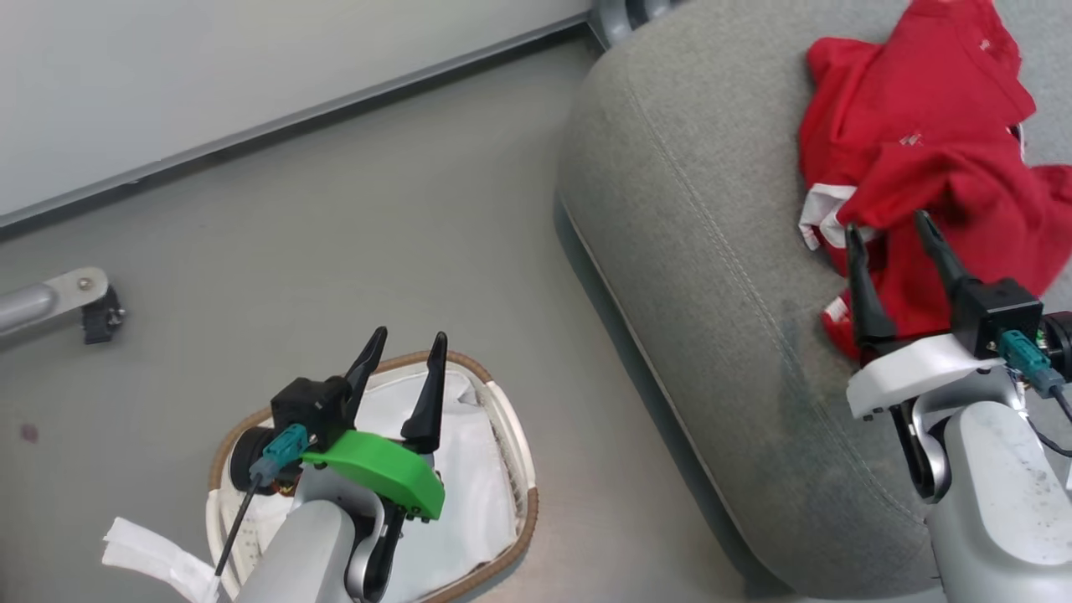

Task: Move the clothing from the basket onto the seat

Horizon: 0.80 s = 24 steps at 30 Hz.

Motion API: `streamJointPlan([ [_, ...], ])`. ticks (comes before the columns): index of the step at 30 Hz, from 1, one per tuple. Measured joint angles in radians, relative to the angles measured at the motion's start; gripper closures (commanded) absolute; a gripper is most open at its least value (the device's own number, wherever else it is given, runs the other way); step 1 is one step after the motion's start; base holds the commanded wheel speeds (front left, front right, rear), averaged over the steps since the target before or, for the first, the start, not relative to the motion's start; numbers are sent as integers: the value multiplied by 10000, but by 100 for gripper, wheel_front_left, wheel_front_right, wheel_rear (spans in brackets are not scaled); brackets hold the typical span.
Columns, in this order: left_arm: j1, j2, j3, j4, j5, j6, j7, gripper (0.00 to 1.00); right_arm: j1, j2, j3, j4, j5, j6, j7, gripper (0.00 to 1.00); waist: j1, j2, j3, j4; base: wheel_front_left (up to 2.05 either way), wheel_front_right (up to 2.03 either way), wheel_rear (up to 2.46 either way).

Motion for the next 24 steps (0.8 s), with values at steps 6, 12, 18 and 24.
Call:
streamJointPlan([
  [6,462,-127,1026,-217,397,0,0,0,103,357,527,-477,288,0,0,0,0,0,-404,576,0,0,0],
  [12,977,-244,2313,-658,1108,163,0,0,389,602,947,-640,537,0,0,0,0,0,-755,1269,0,0,0],
  [18,1542,-280,3325,-1104,1674,236,0,0,654,686,1164,-485,713,0,0,0,0,0,-1078,2027,0,0,0],
  [24,2052,-288,3816,-1338,1977,234,0,0,962,708,1363,-295,1072,0,0,0,0,0,-1413,2614,0,0,0],
])
